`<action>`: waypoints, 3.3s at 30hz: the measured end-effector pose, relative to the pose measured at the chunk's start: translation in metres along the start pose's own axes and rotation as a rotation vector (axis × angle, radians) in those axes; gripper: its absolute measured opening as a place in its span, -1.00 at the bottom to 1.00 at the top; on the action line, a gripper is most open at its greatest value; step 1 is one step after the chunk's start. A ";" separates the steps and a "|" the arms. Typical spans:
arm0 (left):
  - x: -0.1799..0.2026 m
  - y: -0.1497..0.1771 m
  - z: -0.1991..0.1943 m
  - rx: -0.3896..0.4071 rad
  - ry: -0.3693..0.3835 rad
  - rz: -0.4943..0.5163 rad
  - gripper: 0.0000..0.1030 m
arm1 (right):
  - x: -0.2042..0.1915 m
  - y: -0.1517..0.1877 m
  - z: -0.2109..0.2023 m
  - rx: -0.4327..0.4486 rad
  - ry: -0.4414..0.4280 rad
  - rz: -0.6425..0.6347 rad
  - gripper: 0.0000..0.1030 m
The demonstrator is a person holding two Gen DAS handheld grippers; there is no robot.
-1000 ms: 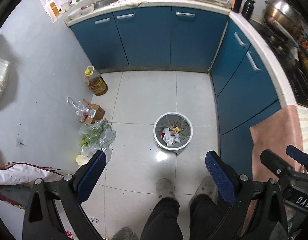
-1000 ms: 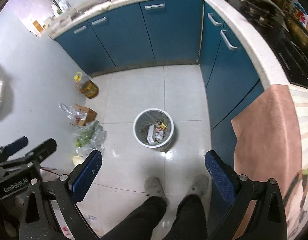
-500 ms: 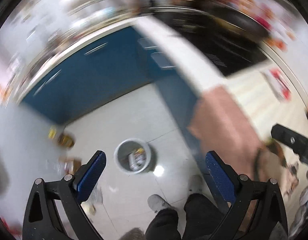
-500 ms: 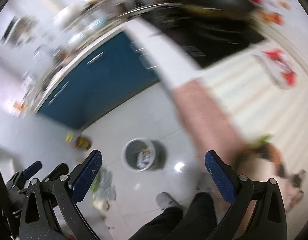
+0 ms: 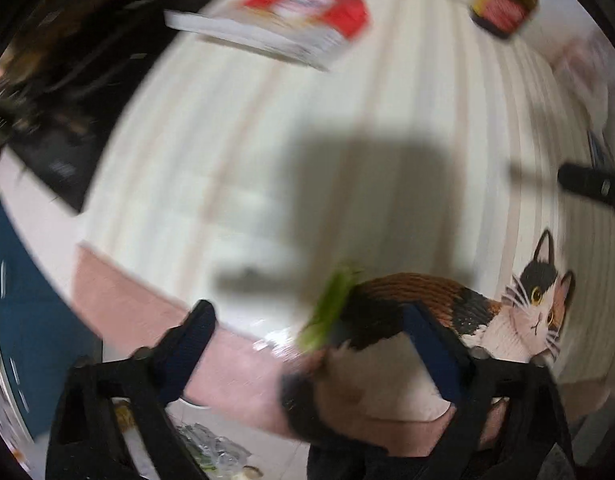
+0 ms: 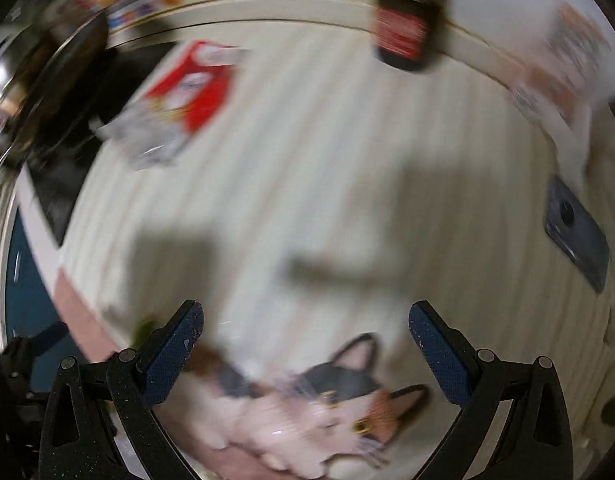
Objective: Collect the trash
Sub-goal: 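Grasp the green onion stalk with the left gripper while the right gripper grasps the red-white sugar bag, then carry the onion stalk with the left gripper into the bin while the right gripper drops the sugar bag in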
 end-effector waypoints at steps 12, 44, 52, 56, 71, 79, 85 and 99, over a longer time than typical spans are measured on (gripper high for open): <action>-0.083 -0.022 -0.006 0.025 -0.023 -0.328 -0.93 | -0.043 -0.038 0.026 -0.081 -0.319 0.127 1.00; -0.181 -0.044 -0.100 0.293 -0.083 -0.621 -0.93 | -0.185 -0.157 -0.009 0.310 -0.307 -0.097 -0.99; -0.226 0.006 -0.099 0.311 -0.100 -0.735 -0.93 | -0.188 -0.111 0.049 -0.178 -0.617 0.311 0.26; -0.235 0.017 -0.090 0.298 -0.096 -0.767 -0.93 | -0.202 -0.092 0.076 -0.283 -0.728 0.457 0.26; -0.250 0.061 -0.093 0.294 -0.123 -0.781 -0.93 | -0.232 -0.100 0.066 -0.122 -0.720 0.445 -0.83; -0.262 0.148 -0.108 0.322 -0.105 -0.833 -0.93 | -0.241 -0.036 -0.022 0.038 -0.663 0.148 -0.86; -0.285 0.239 -0.114 0.342 -0.109 -0.913 -0.93 | -0.263 0.047 -0.051 -0.001 -0.684 0.019 -0.86; -0.408 0.440 0.033 0.258 -0.013 -1.311 -0.93 | -0.452 0.295 0.095 -0.320 -0.551 -0.378 -0.86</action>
Point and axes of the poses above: each gripper's, at about its wrist camera, not at the fingertips, and z roughly the way its jaws point, x to its right, y to its underside, the point moved 7 cm from there along z, roughly the way its jaws point, and after that the axes turned 10 degrees about y, right-handed, at the moved point
